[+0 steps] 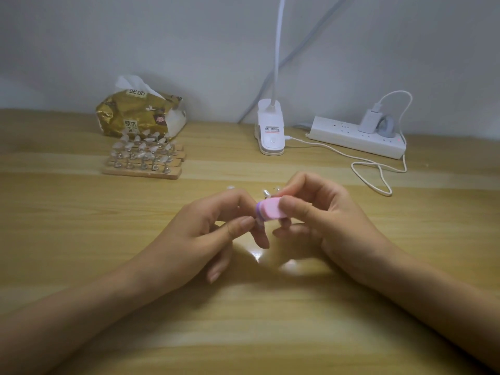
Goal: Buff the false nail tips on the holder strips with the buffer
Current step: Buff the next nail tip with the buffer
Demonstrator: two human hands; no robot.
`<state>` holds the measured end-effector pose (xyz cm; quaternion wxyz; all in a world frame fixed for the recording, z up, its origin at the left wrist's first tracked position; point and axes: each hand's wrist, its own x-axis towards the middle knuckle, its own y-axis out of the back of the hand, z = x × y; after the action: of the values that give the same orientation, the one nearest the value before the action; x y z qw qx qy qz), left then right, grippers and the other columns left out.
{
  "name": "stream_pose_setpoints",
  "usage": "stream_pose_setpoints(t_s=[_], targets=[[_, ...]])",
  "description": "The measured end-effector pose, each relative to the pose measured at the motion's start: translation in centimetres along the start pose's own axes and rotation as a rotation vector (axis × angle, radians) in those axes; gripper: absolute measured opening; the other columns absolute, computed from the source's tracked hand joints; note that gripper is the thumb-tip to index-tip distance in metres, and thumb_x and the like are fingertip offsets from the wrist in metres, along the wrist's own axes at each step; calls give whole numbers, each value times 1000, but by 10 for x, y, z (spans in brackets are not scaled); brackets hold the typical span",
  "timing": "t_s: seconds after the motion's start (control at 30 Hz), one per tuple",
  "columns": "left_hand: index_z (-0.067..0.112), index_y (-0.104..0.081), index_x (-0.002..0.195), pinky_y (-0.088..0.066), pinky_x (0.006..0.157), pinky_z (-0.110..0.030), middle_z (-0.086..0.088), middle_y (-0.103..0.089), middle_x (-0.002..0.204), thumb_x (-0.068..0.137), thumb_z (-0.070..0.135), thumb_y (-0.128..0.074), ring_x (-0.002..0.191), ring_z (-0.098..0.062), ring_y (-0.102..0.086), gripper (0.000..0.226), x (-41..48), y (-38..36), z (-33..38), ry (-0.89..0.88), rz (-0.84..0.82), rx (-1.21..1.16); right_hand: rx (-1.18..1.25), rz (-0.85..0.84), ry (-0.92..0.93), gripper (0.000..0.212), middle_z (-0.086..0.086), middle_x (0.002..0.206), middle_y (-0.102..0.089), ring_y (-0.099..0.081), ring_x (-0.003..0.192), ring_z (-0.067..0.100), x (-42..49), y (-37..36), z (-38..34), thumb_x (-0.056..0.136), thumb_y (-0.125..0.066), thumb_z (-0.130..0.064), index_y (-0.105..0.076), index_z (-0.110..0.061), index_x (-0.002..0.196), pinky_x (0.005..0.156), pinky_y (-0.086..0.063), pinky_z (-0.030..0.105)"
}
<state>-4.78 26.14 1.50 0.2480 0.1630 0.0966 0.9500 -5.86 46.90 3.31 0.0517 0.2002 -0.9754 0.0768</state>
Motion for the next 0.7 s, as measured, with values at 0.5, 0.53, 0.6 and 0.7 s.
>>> stream_pose_setpoints(t_s=[0.5, 0.53, 0.6, 0.7], targets=[[19, -60, 89, -30, 36, -13, 1, -72, 90, 94, 33, -57, 29, -10, -40, 15, 0, 0, 1, 3, 29, -11, -48, -52, 54, 13, 3, 82, -72, -68, 69, 15, -4, -4, 3, 81, -78, -6, -69, -15, 78, 62, -57, 22], [19, -60, 89, -30, 36, -13, -1, -73, 90, 95, 32, -56, 29, -11, -40, 14, 0, 0, 1, 10, 37, -14, -69, -1, 50, 12, 4, 83, -72, -66, 69, 15, -2, -3, 1, 78, -78, -9, -68, -15, 76, 62, -57, 22], [19, -58, 89, -30, 36, -13, -4, -73, 89, 95, 27, -53, 28, -12, -39, 11, 0, 0, 1, 23, 50, -24, -44, 89, 48, 11, 6, 86, -73, -63, 67, 13, 0, 3, -2, 73, -79, -15, -68, -18, 72, 62, -57, 22], [21, -59, 88, -29, 36, -12, -3, -72, 87, 95, 31, -56, 28, -12, -39, 13, 0, -1, 2, 22, 42, -18, -29, -7, 59, 15, 3, 87, -73, -66, 68, 13, -3, 2, -1, 79, -82, -12, -70, -20, 76, 63, -57, 22]])
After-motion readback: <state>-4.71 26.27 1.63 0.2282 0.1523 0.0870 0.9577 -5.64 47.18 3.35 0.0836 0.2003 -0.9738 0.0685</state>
